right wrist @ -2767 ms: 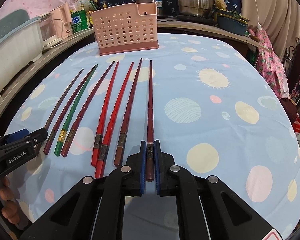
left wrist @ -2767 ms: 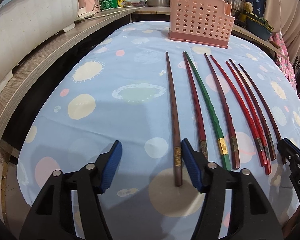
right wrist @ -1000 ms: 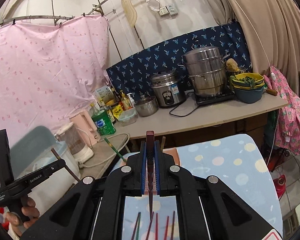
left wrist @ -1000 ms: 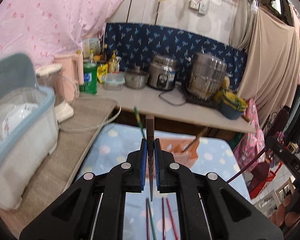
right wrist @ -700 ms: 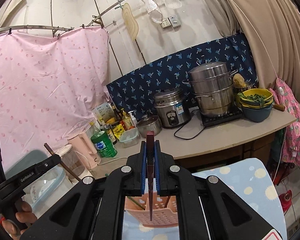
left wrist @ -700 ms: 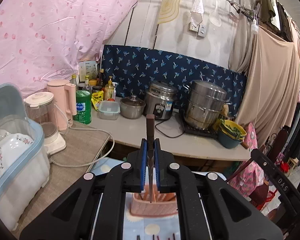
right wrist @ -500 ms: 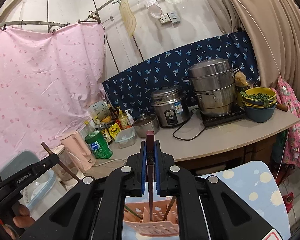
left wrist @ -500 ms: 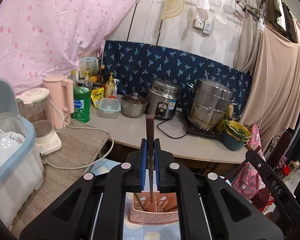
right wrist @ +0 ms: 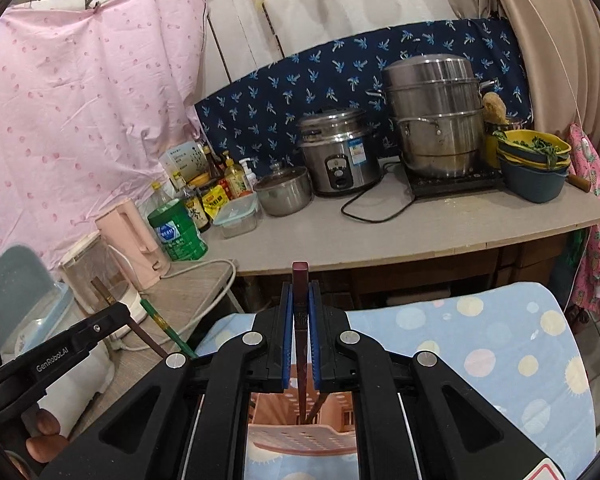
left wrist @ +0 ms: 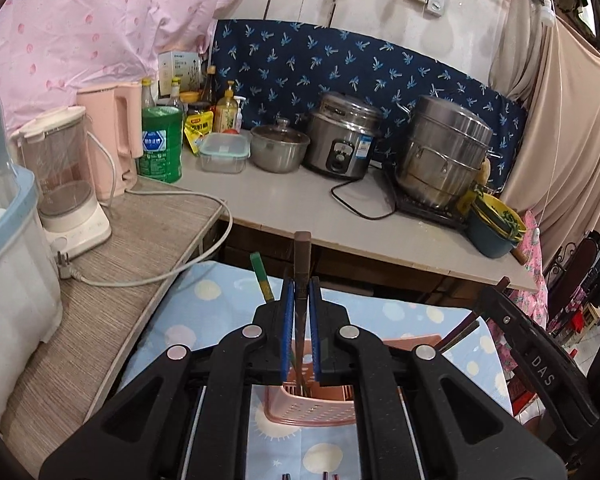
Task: Organize utensils
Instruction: 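Lift both held chopsticks and carry them over the pink basket, then lower the chopsticks into the pink basket and open both grippers, then withdraw both open grippers from the basket back toward the chopsticks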
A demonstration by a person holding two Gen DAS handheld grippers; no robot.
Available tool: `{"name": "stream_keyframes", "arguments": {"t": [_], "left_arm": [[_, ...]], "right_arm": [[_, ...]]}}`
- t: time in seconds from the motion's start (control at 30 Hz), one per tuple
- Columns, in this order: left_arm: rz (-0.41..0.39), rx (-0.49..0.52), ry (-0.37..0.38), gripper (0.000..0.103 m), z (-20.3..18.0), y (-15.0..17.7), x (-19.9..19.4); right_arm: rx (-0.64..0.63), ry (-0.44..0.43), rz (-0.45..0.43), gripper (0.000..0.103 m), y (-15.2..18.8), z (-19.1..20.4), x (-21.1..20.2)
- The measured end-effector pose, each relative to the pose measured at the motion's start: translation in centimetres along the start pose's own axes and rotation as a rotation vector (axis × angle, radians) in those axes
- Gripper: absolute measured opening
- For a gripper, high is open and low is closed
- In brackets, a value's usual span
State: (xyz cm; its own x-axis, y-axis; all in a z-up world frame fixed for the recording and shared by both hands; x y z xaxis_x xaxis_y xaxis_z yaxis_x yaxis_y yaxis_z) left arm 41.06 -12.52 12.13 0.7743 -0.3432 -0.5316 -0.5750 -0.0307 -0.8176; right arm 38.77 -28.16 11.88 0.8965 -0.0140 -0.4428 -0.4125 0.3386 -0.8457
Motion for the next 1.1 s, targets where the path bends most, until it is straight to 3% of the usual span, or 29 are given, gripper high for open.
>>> {"name": "stream_keyframes", "arguments": {"t": [0.1,0.17,0.3,0.47,0.8,1.1], "left_arm": [[0.000,-0.004,-0.011,0.016,0.3,0.6,0.4],[-0.004,-0.001,-0.023,0.037,0.4,0.9,0.3],[-0.020,0.027,-0.049,0.044,0.4,1.3,-0.2],[-0.040,0.051,-0.074,0.060,0.3,1.8,-1.4],[-0.046,0.077,-0.088,0.061,-0.1,3.4,-4.2],[-0.047,0.115,-0.112,0.064,-0.3,6.9,-8.1]], "right_arm": [[-0.002,0.015,-0.002,0.017,0.4,-0.2,0.0],[0.002,0.011,-0.012,0.024,0.4,-0.3,-0.3],[0.003,0.008,-0.034,0.033,0.2,-0.3,-1.3],[-0.006,0.005,-0.068,0.039,0.0,-0.2,-3.3],[-0.013,-0.014,-0.070,0.044,1.8,0.0,-7.6],[-0.059,0.003,-0.049,0.044,6.3,0.3,-11.9]]}}
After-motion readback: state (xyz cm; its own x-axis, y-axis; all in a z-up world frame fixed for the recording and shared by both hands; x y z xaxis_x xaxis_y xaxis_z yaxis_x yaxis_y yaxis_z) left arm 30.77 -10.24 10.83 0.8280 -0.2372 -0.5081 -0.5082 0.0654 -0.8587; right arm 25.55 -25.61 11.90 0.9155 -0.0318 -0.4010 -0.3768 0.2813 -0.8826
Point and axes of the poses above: each gripper's, at about its wrist camera, not at the fingertips, and x roughly the way its jaws point, z to its left, y to its underside, the point moved 8 cm from there along x, roughly the way its jaws point, and after that the axes turned 1 degree about -z, right-handed, at the moved point
